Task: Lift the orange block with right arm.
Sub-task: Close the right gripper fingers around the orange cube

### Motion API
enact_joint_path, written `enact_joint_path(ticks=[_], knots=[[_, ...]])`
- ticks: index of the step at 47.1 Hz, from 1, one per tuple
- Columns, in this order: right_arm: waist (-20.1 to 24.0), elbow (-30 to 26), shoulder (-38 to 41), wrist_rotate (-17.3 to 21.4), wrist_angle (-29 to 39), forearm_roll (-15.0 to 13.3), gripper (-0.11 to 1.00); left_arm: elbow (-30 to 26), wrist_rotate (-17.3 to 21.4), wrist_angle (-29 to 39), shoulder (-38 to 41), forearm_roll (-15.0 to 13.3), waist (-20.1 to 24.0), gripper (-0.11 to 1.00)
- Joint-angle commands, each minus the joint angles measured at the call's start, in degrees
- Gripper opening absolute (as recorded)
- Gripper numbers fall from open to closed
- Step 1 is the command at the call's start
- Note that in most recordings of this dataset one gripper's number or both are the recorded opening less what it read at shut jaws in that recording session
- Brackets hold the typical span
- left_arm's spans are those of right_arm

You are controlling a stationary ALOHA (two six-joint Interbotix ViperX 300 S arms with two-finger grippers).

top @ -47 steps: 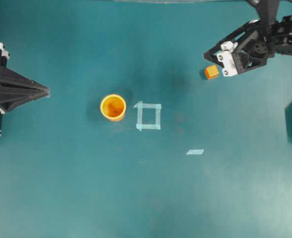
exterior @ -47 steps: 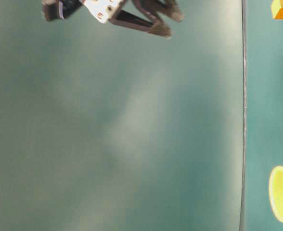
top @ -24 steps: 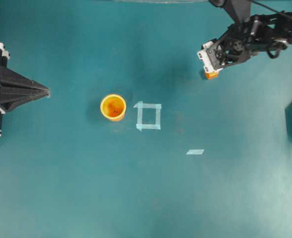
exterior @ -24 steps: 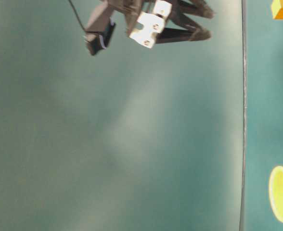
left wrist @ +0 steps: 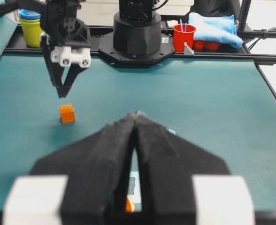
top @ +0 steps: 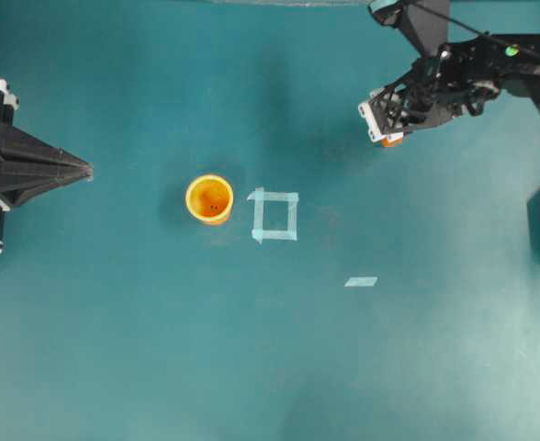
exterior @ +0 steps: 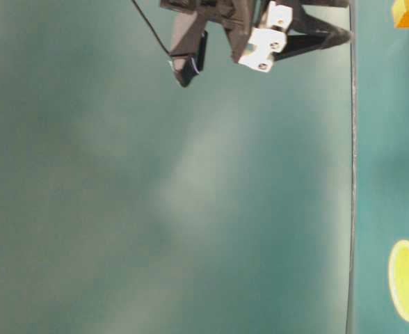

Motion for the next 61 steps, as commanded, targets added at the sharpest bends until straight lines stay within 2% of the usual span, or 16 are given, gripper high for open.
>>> enact_joint_path(ticks=[1,27,44,61], knots=[[-0.2,-0.9,0.2,0.1,-0.4,-0.4,0.65,-1.6,0.0,-0.3,0.5,0.1,0.0,0.0],[-0.2,0.2,5.6,0.2,-4.1,-0.4,0.64,-1.6,-0.1,-0.3,0.4,0.1,0.0,0.0],[-0.2,2.4,6.1,0.3,-7.1,-0.3,0.64,-1.6,0.0,-0.3,0.5,0.1,0.0,0.0],[-0.2,2.3,8.3,0.3,-9.8,-0.2,0.64,-1.6,0.0,-0.3,0.5,0.1,-0.1,0.0]])
